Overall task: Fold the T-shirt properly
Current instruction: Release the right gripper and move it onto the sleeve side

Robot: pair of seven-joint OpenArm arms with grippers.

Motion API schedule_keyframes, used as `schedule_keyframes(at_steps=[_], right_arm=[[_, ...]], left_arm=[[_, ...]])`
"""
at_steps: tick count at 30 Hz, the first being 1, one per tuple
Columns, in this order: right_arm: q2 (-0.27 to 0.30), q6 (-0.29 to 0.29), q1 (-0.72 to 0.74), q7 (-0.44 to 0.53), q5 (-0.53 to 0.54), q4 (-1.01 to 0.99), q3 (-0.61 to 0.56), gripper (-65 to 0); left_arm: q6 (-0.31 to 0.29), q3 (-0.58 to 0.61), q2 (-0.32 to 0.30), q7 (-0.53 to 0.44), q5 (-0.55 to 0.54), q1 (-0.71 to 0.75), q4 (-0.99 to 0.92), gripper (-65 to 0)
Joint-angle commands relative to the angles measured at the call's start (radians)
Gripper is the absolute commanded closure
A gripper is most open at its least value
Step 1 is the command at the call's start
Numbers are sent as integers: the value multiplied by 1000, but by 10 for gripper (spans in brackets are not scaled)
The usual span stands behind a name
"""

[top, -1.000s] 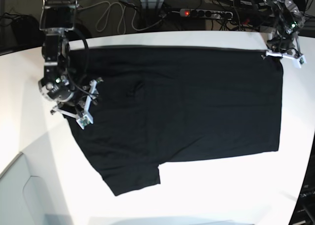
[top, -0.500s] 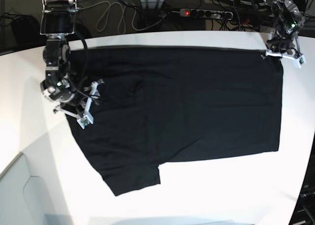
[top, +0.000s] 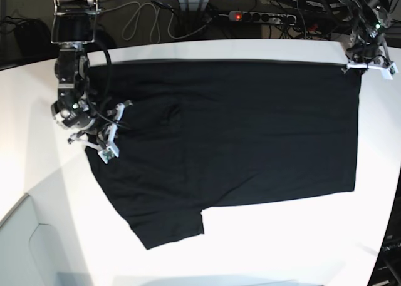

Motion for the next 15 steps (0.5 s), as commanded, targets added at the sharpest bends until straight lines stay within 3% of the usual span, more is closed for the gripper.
schedule_keyframes(at_steps=[1, 15], right_arm=[[9, 16, 18, 15, 6, 41, 5, -3], [15, 16, -2, 15, 1, 66, -1, -14]], left_arm=[[0, -8, -17, -13, -4, 2, 17, -90], [0, -8, -17, -13, -4, 2, 17, -90]])
